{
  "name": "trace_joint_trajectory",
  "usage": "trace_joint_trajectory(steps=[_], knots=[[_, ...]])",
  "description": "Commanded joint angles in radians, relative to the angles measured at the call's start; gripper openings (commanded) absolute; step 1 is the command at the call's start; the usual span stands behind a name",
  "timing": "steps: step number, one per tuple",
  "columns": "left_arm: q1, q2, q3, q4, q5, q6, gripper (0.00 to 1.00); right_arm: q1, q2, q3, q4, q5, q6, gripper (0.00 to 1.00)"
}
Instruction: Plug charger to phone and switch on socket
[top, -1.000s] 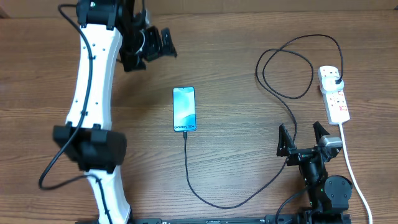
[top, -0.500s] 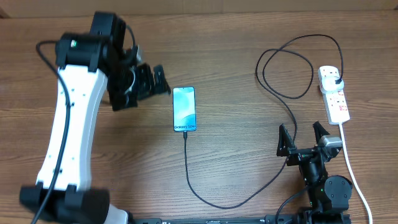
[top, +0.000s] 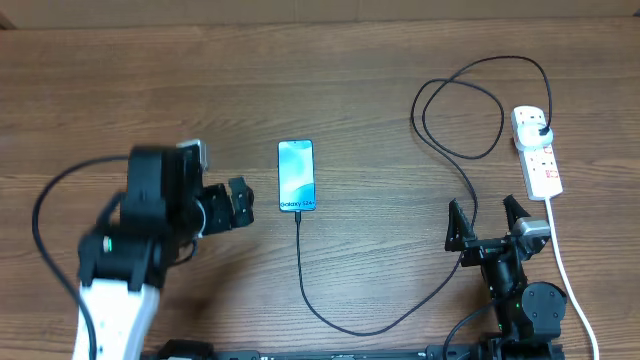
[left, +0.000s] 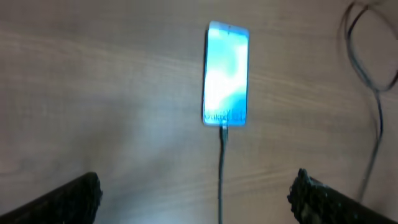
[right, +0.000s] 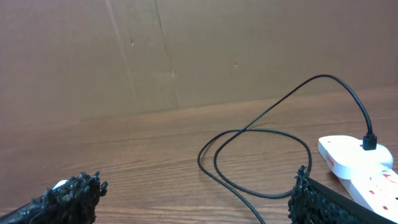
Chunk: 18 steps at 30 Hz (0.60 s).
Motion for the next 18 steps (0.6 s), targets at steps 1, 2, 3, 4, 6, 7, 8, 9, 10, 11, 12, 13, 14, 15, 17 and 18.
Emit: trace_joint_trajectory(steps=[1,2,3,4,6,7,8,9,10,11,12,13,14,15,17,18], knots=[[0.006,-0.158,-0.173,0.181,-0.075,0.105,1.00,0.006,-0.009,-0.011,0.004,-0.005,-0.002,1.00],[0.006,-0.190,-0.209,0.231,-0.085,0.120,1.00,0.006,-0.009,-0.011,0.004,-0.005,-0.001,1.00],[0.005,-0.227,-0.249,0.286,-0.095,0.135,1.00,0.006,-0.009,-0.011,0.004,-0.005,-0.001,1.00],[0.006,-0.262,-0.289,0.342,-0.103,0.150,1.00,0.006,-0.009,-0.011,0.004,-0.005,-0.002,1.00],[0.005,-0.332,-0.364,0.447,-0.127,0.155,1.00,0.006,-0.009,-0.011,0.004,-0.005,-0.001,1.00],[0.005,-0.367,-0.400,0.497,-0.138,0.154,1.00,0.006,-0.009,-0.011,0.004,-0.005,-0.002,1.00],[0.005,-0.402,-0.436,0.547,-0.142,0.155,1.00,0.006,-0.009,-0.011,0.004,-0.005,-0.002,1.00],[0.005,-0.435,-0.472,0.597,-0.146,0.155,1.00,0.006,-0.009,-0.011,0.004,-0.005,-0.001,1.00],[0.005,-0.463,-0.503,0.642,-0.148,0.158,1.00,0.006,-0.009,-0.011,0.004,-0.005,-0.002,1.00],[0.006,-0.493,-0.537,0.689,-0.150,0.158,1.00,0.006,-0.009,-0.011,0.004,-0.005,-0.002,1.00],[0.006,-0.520,-0.568,0.732,-0.159,0.158,1.00,0.006,-0.009,-0.011,0.004,-0.005,-0.002,1.00],[0.006,-0.547,-0.599,0.772,-0.165,0.158,1.00,0.006,-0.009,-0.011,0.004,-0.005,-0.002,1.00],[0.006,-0.572,-0.628,0.806,-0.172,0.158,1.00,0.006,-0.009,-0.011,0.004,-0.005,-0.001,1.00],[0.006,-0.595,-0.653,0.834,-0.176,0.162,1.00,0.006,-0.009,-0.011,0.004,-0.005,-0.002,1.00],[0.006,-0.645,-0.706,0.887,-0.195,0.166,1.00,0.006,-0.009,-0.011,0.004,-0.005,-0.002,1.00],[0.006,-0.668,-0.732,0.913,-0.202,0.171,1.00,0.006,-0.009,-0.011,0.004,-0.005,-0.002,1.00]])
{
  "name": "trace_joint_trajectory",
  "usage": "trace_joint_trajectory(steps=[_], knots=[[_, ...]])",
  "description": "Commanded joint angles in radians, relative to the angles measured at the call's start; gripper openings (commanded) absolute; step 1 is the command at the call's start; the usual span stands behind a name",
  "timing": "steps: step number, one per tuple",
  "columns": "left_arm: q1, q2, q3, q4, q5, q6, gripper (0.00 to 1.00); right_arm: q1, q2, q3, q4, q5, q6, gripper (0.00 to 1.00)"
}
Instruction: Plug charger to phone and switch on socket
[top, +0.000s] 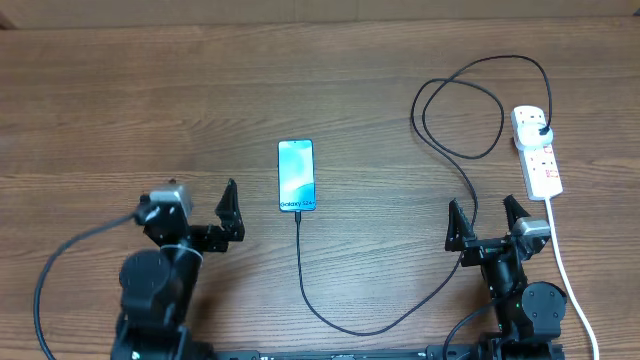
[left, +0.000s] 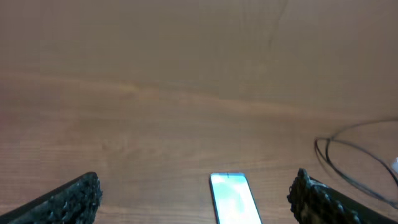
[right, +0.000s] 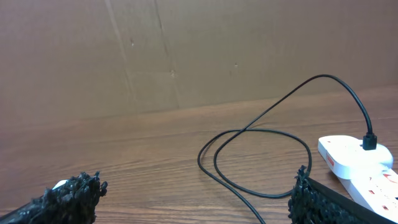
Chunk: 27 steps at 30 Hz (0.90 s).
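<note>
The phone (top: 296, 176) lies face up mid-table with its screen lit, and the black charger cable (top: 300, 260) is plugged into its near end. That cable loops right and back to a black plug in the white power strip (top: 537, 152). My left gripper (top: 198, 222) sits open to the near left of the phone, holding nothing. In the left wrist view the phone (left: 235, 198) shows low between the fingers. My right gripper (top: 483, 225) is open and empty, near-left of the strip. The right wrist view shows the power strip (right: 360, 163) and the looped cable (right: 261, 155).
A white lead (top: 565, 270) runs from the strip toward the near edge, past the right arm. A brown board wall (right: 186, 56) stands behind the wooden table (top: 120, 90).
My left gripper has moved from just left of the phone back toward the near side, and its camera now looks across the table instead of down on the phone. The right arm, phone and cable are unchanged.
</note>
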Motion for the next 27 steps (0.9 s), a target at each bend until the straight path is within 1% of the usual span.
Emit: trace_joint_trajectory(steps=[1,5,13,19,22,24,27], knots=[[0.005,-0.078,-0.087,0.064,-0.051,0.043,1.00,0.005,-0.009,-0.011,0.003,-0.005,-0.002,1.00],[0.005,-0.158,-0.175,0.147,-0.066,0.074,1.00,0.005,-0.009,-0.011,0.003,-0.005,-0.002,1.00],[0.006,-0.325,-0.322,0.218,-0.069,0.097,1.00,0.005,-0.009,-0.011,0.003,-0.005,-0.002,1.00],[0.006,-0.414,-0.381,0.219,-0.069,0.098,1.00,0.005,-0.009,-0.011,0.003,-0.005,-0.002,1.00],[0.006,-0.415,-0.384,0.203,-0.073,0.102,1.00,0.005,-0.009,-0.011,0.003,-0.005,-0.002,1.00],[0.006,-0.415,-0.384,0.182,-0.073,0.110,1.00,0.005,-0.009,-0.011,0.003,-0.005,-0.002,1.00],[0.006,-0.415,-0.384,0.103,-0.077,0.113,1.00,0.005,-0.009,-0.011,0.003,-0.005,-0.002,1.00]])
